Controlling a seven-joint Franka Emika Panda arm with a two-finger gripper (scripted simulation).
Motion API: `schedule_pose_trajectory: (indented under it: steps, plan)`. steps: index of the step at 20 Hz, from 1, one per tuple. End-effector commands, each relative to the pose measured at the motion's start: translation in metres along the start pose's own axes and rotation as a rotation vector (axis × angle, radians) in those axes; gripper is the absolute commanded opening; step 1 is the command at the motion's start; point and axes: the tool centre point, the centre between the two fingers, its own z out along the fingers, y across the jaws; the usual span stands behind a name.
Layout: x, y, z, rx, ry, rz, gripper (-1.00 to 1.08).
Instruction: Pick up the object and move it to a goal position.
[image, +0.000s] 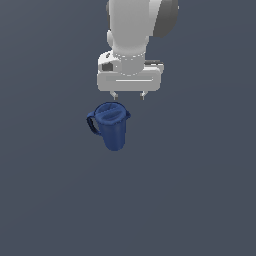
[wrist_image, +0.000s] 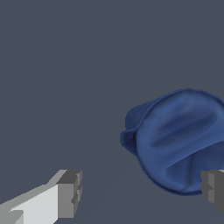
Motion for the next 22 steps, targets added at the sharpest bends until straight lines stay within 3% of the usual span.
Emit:
schedule_pose_trajectory:
  steps: [1, 12, 22]
  plan:
    - [0.0, 0.0, 0.0, 0.0, 0.0, 0.0, 0.28]
    - [0.002, 0.008, -0.027, 0.013, 0.044, -0.05, 0.28]
    - [-0.001, 0.029, -0.095, 0.06, 0.164, -0.186, 0.28]
